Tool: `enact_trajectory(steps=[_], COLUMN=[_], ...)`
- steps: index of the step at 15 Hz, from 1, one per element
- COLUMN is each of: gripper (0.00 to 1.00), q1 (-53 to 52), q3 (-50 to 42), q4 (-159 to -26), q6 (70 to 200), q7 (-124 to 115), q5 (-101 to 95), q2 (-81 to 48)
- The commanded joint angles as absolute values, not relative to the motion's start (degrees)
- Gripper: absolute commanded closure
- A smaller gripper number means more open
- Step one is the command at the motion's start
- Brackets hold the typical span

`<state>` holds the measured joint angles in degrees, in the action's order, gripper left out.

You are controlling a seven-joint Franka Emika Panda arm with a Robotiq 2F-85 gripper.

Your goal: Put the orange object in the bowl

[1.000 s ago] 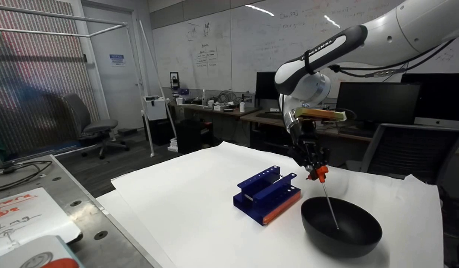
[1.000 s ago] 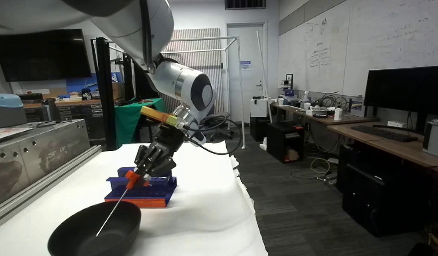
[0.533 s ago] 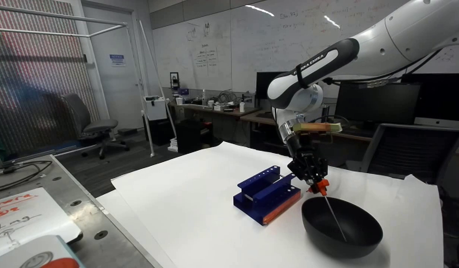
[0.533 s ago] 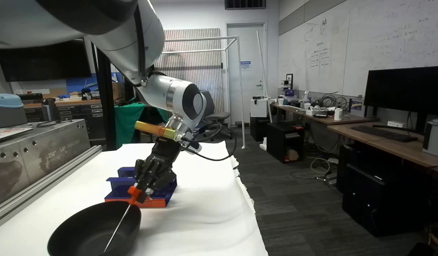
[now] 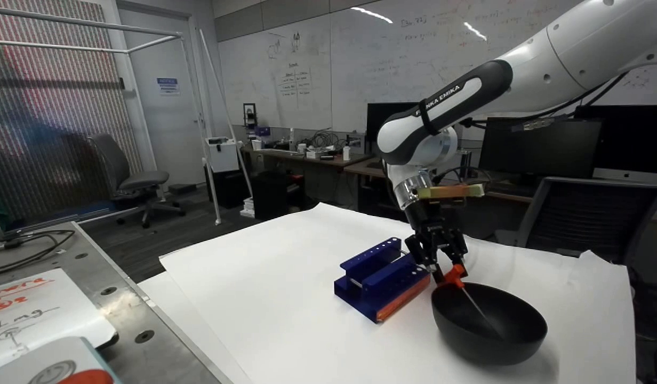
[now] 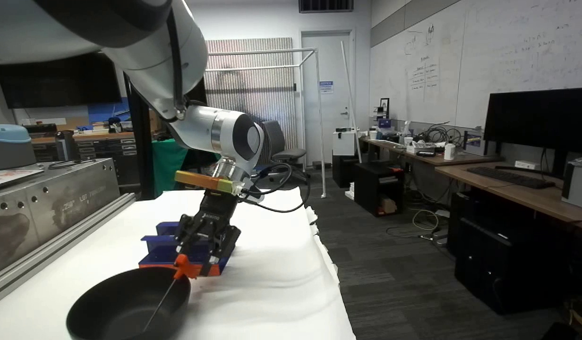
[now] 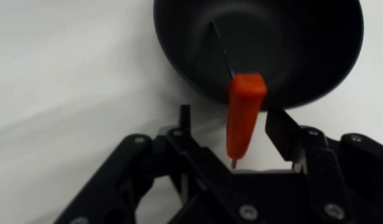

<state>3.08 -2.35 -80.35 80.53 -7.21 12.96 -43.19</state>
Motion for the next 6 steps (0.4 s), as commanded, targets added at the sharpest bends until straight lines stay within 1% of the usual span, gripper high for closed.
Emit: enact_trajectory(steps=[1, 2, 6], gripper=[0.03, 0.0, 0.0], q1=[2.7, 2.7, 3.2], q3=[-1.7, -1.5, -0.6], q4=[-84.9, -86.1, -89.9], q6=[87.2, 89.7, 97.6], q7=[-3.6, -3.0, -2.2], q5=[12.0, 12.4, 14.8], q2=[-37.1, -35.2, -27.2])
